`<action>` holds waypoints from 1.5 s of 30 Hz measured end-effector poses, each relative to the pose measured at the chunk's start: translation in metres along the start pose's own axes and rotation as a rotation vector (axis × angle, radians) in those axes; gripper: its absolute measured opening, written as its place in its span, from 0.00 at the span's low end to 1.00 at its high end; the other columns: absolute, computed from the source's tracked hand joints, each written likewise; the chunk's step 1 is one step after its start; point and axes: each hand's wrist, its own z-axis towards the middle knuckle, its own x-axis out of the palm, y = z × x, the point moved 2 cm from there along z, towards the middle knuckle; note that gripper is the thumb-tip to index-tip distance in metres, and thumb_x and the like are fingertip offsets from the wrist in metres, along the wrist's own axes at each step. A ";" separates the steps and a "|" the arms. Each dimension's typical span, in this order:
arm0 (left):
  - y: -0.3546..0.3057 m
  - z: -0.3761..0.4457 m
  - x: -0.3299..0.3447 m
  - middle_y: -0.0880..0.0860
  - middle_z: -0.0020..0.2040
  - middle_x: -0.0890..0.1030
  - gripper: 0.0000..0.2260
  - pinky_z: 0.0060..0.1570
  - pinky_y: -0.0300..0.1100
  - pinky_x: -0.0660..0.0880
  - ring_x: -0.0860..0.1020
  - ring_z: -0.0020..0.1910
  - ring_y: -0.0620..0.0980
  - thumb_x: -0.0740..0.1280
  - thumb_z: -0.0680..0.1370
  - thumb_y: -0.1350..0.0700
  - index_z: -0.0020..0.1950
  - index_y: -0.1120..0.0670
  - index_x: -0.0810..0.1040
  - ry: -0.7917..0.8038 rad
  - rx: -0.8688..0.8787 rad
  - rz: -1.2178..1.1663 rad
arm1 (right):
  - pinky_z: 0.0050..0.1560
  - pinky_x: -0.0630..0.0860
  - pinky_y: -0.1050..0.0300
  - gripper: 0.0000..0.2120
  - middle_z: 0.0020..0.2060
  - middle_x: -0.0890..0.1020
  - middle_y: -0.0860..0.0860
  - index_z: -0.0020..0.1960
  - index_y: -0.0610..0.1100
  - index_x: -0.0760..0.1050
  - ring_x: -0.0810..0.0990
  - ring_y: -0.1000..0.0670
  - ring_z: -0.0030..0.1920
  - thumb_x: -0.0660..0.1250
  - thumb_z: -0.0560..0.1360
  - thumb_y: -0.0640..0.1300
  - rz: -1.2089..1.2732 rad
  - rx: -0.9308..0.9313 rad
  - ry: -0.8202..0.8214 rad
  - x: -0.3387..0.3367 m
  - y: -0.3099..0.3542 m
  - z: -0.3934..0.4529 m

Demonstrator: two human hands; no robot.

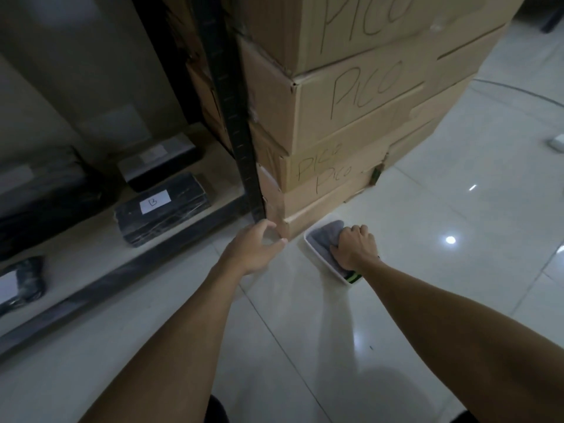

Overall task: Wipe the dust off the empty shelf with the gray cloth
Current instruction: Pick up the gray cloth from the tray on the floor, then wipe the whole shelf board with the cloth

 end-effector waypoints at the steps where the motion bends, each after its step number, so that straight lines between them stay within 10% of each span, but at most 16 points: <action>1: -0.001 -0.001 0.000 0.50 0.68 0.76 0.21 0.62 0.54 0.76 0.75 0.64 0.52 0.66 0.77 0.37 0.67 0.42 0.71 0.010 0.004 -0.003 | 0.56 0.69 0.48 0.20 0.57 0.78 0.41 0.61 0.39 0.73 0.72 0.41 0.59 0.56 0.82 0.54 0.002 -0.026 0.005 -0.006 -0.003 -0.001; 23: -0.047 -0.081 -0.071 0.47 0.58 0.76 0.18 0.59 0.48 0.74 0.74 0.58 0.48 0.66 0.81 0.44 0.68 0.48 0.74 -0.031 -0.064 -0.173 | 0.46 0.81 0.54 0.13 0.44 0.83 0.47 0.48 0.45 0.76 0.83 0.47 0.46 0.75 0.73 0.52 0.627 -0.150 0.342 -0.173 0.022 -0.070; 28: -0.112 -0.157 -0.159 0.47 0.62 0.75 0.19 0.62 0.47 0.72 0.73 0.62 0.48 0.66 0.81 0.44 0.70 0.49 0.74 -0.076 -0.142 -0.354 | 0.40 0.83 0.49 0.18 0.43 0.85 0.41 0.49 0.38 0.80 0.85 0.42 0.43 0.82 0.63 0.37 0.737 -0.162 0.482 -0.287 0.058 -0.140; 37: -0.299 -0.330 -0.411 0.52 0.63 0.80 0.20 0.57 0.42 0.80 0.81 0.58 0.46 0.69 0.80 0.46 0.72 0.47 0.73 -0.073 -0.054 -0.859 | 0.42 0.82 0.52 0.21 0.45 0.85 0.45 0.51 0.46 0.78 0.85 0.45 0.45 0.82 0.62 0.41 0.623 -0.420 0.630 -0.605 0.150 -0.278; 45: -0.403 -0.490 -0.576 0.42 0.62 0.80 0.20 0.55 0.39 0.80 0.80 0.60 0.40 0.73 0.79 0.55 0.70 0.45 0.76 -0.325 0.219 -0.671 | 0.44 0.79 0.40 0.18 0.47 0.84 0.39 0.53 0.37 0.79 0.83 0.38 0.46 0.73 0.65 0.41 0.339 -0.868 0.629 -0.841 0.229 -0.368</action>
